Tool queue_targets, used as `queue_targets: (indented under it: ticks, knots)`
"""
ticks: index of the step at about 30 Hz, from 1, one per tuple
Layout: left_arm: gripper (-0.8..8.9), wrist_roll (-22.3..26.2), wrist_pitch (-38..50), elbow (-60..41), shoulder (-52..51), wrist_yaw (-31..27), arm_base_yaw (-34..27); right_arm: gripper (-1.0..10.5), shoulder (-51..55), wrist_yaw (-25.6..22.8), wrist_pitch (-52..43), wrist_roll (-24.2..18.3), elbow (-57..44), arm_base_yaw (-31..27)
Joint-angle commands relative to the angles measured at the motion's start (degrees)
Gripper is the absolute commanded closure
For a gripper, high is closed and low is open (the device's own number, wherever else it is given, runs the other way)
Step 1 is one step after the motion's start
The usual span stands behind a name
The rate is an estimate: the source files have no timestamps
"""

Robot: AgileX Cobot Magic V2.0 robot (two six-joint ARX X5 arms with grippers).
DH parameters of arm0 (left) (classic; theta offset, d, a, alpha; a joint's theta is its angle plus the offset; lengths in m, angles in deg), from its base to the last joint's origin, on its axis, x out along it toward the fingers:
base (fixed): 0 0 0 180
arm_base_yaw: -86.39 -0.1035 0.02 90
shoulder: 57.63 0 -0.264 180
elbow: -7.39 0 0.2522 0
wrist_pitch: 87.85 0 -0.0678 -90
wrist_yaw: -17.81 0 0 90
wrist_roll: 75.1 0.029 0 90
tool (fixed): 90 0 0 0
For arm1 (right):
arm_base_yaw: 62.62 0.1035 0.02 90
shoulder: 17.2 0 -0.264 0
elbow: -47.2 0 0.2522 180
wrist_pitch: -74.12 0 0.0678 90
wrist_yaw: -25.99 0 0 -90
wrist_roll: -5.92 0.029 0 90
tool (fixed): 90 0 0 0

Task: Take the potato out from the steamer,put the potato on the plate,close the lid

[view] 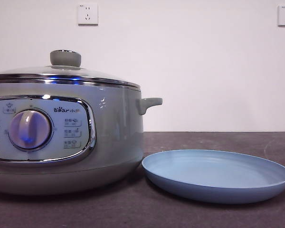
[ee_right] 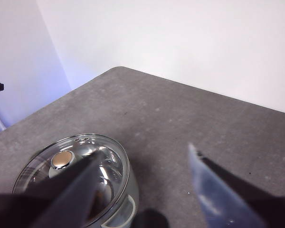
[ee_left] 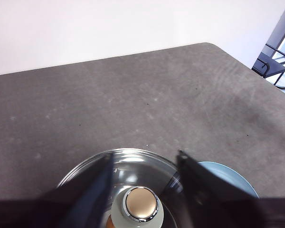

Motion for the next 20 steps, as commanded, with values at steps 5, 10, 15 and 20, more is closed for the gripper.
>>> queue_targets:
  ticks: [5,10,15,20]
  knots:
    - [4.27,0.5,0.2,0.2,3.3,-0.1,1.3,4.1,0.0,-0.1,-0.3,-0.4,0.2,0.2]
    - [4.27,0.6,-0.7,0.2,7.9,-1.2,3.5,4.1,0.0,-0.2,-0.3,-0.2,0.2,0.6]
    - [4.27,0.9,-2.0,0.2,12.5,-4.7,5.7,4.1,0.0,-0.2,-0.3,-0.2,0.2,0.9]
    - [4.27,2.3,-3.1,0.2,16.2,-10.4,7.7,4.1,0.0,-0.2,-0.3,-0.2,0.2,0.9]
